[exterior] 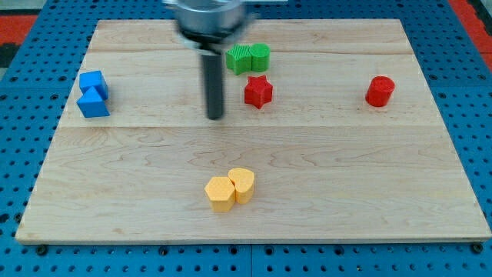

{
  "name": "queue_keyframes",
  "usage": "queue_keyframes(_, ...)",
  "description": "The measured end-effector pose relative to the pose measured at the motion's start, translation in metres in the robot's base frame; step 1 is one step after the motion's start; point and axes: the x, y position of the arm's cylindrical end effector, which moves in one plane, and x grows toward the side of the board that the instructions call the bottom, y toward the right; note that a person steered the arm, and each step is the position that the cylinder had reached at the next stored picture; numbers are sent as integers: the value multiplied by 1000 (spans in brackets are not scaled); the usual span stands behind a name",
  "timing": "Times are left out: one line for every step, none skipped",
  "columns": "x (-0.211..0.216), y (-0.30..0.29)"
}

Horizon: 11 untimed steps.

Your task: Adjust the red circle to the right of the red star

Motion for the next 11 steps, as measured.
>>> queue_keyframes(-24, 45)
queue_keyframes(-40, 153)
queue_keyframes(-40, 240)
queue_keyframes(-71, 198)
queue_keyframes(-109, 206)
queue_keyframes(-89, 356)
queue_keyframes(-13, 415)
queue_keyframes(22, 347)
queue_keyframes(-13, 328)
queue_keyframes(-8, 352)
queue_keyframes(-9, 421)
